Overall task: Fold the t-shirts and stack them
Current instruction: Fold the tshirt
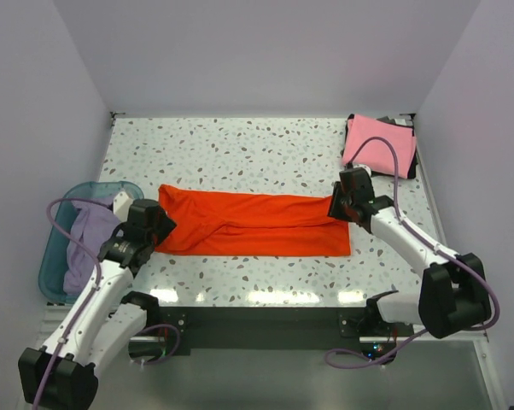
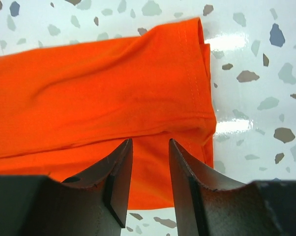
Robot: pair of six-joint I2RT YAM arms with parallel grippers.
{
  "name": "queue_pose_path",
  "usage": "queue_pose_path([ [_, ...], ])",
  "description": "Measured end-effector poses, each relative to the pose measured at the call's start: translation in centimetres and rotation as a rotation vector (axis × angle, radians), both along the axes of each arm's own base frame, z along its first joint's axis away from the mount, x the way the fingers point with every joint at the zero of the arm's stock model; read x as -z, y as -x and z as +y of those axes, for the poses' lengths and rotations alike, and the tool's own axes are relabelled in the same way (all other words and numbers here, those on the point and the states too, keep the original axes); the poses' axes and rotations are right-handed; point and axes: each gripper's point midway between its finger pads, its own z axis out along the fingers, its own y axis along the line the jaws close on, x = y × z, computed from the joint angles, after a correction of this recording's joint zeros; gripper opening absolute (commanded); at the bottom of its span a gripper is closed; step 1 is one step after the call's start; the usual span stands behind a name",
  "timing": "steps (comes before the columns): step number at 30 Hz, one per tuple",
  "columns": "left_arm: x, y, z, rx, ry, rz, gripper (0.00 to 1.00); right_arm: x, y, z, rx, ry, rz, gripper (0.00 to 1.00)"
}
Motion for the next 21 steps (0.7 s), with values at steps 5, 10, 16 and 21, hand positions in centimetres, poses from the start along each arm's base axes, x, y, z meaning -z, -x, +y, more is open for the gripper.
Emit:
queue_pose_path([
  [5,-2.3,-3.4,-0.8,0.028,-0.026,0.005,0.50,-0.2,-2.1,0.7,-0.010,0.004,0.003,0.40],
  [10,-1.5,-7.8,-1.4,0.003,-0.049,0.063,0.50,0.4,-4.3,1.5,-0.026,0.017,0.033,0.41],
  [16,0.6,-11.0,-1.3,-0.046,-0.086,0.131,0.50,1.2,-7.6,2.7,-0.038,0.022,0.048,0.41],
  [21,2.8,-12.6,-0.5,-0.086,-0.095,0.177,0.50,1.6,-9.0,3.1,-0.044,0.028,0.056,0.43],
])
